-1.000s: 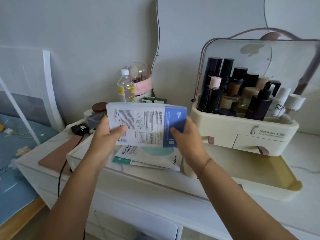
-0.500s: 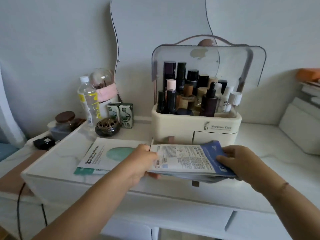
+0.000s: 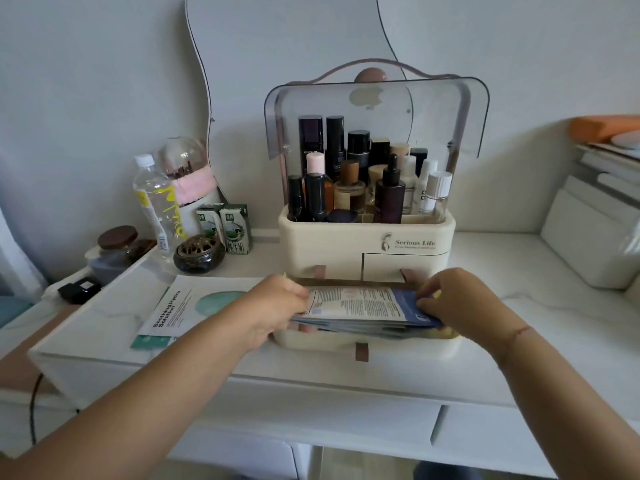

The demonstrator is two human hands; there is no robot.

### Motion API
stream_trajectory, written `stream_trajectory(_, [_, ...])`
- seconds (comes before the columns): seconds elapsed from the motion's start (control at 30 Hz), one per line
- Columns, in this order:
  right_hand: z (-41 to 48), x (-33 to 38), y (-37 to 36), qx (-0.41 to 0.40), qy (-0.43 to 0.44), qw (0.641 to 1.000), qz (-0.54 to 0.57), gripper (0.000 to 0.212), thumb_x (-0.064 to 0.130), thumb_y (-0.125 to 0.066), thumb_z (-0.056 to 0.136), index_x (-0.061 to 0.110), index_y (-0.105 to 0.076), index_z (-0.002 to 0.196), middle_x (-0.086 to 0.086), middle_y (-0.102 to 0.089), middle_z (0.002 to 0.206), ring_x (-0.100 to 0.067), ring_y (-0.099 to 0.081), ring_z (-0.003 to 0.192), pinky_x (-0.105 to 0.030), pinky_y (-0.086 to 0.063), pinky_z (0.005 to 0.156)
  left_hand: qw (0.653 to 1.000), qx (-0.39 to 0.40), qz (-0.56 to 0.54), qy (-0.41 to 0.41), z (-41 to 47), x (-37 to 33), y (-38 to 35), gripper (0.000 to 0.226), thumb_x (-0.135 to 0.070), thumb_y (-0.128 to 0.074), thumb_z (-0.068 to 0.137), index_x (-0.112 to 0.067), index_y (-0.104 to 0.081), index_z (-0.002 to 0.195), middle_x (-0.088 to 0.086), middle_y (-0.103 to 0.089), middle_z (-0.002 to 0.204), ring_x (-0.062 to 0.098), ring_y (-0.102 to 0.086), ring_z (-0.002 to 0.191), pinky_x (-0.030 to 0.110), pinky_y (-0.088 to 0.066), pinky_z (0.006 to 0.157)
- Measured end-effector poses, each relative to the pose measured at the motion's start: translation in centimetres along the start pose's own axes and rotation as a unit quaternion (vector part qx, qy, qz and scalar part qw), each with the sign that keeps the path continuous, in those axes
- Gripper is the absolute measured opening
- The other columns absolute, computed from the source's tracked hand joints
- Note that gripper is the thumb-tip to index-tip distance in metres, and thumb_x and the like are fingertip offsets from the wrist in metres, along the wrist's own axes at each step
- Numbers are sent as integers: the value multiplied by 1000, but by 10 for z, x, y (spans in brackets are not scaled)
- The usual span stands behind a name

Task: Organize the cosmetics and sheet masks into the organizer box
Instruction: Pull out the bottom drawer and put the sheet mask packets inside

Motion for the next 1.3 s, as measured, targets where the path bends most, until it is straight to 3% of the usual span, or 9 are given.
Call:
stream_trajectory(0.1, [8, -1, -13, -39, 13, 997, -63, 25, 10, -50, 91, 7, -66, 109, -11, -58, 103, -17, -48, 75, -14, -34, 53, 981, -37, 182, -61, 13, 0, -1, 38, -14, -64, 88, -13, -59, 126, 5, -58, 124, 23, -53, 114, 33, -43, 99])
stream_trajectory(0.33, [-1, -1, -40, -30, 81, 976, -199, 25, 14, -44, 95, 12, -60, 114, -5, -51, 124, -22, -51, 109, -28, -45, 96, 916, -10, 349, -197, 6, 11, -18, 22, -15, -50, 94, -13, -72, 97, -3, -66, 94, 17, -59, 89, 29, -44, 75])
stream_trajectory(0.43, [-10, 14, -39, -72, 118, 964, -227, 24, 13, -43, 94, 12, -64, 106, -3, -59, 117, -20, -56, 102, -26, -47, 92, 938, -64, 256, -225, 2, 15, 3, 20, -23, -55, 93, -27, -73, 102, -21, -65, 99, 1, -59, 96, 16, -42, 80])
stream_trajectory(0.5, [-21, 33, -36, -148, 148, 970, -127, 24, 9, -46, 92, 12, -67, 102, 1, -62, 114, -18, -60, 96, -17, -44, 84, 942, -154, 181, -236, 0, 22, 34, 20, -23, -57, 90, -35, -72, 97, -27, -65, 97, -7, -59, 94, 9, -41, 77])
stream_trajectory(0.67, [-38, 117, -72, -50, 244, 956, 158, 33, 16, -42, 96, 17, -55, 127, 0, -61, 122, -11, -56, 102, -7, -37, 80, 931, -335, 90, -115, 9, 63, 126, 27, -23, -56, 92, -16, -65, 116, 9, -66, 119, 26, -58, 111, 37, -44, 95])
stream_trajectory(0.8, [-7, 182, -126, 60, 279, 957, 56, 42, 23, -40, 98, 6, -39, 136, -13, -43, 139, -30, -43, 126, -32, -32, 104, 931, -349, 108, -4, 12, 97, 167, 43, -33, -48, 96, -10, -51, 133, 12, -54, 136, 30, -50, 122, 36, -37, 94])
stream_trajectory(1.03, [51, 218, -198, 101, 125, 977, -140, 54, 45, -32, 93, 11, -38, 135, -16, -40, 140, -37, -26, 135, -64, -2, 111, 917, -387, 96, 3, -11, 137, 182, 49, -35, -53, 93, -9, -49, 134, 16, -49, 139, 34, -44, 127, 45, -36, 105])
stream_trajectory(1.2, [35, 217, -214, 41, 209, 968, -130, 41, 40, -31, 94, 19, -44, 127, -11, -46, 129, -36, -39, 124, -59, -16, 107, 876, -480, -48, -1, -40, 160, 182, 57, -36, -62, 88, -9, -44, 134, 11, -46, 131, 25, -49, 110, 30, -46, 78])
stream_trajectory(1.3, [21, 207, -219, 38, 260, 961, -87, 44, 42, -29, 96, 24, -40, 135, -4, -46, 135, -28, -37, 128, -52, -15, 110, 895, -355, -266, 44, -45, 176, 169, 40, -31, -60, 91, -5, -56, 122, 11, -64, 113, 24, -61, 93, 32, -51, 72])
Point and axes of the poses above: each hand's wrist, its own z-axis towards the middle knuckle, its own y-axis out of the back of the hand, x = y × z, the point moved 3 cm from there along z, towards the middle knuckle
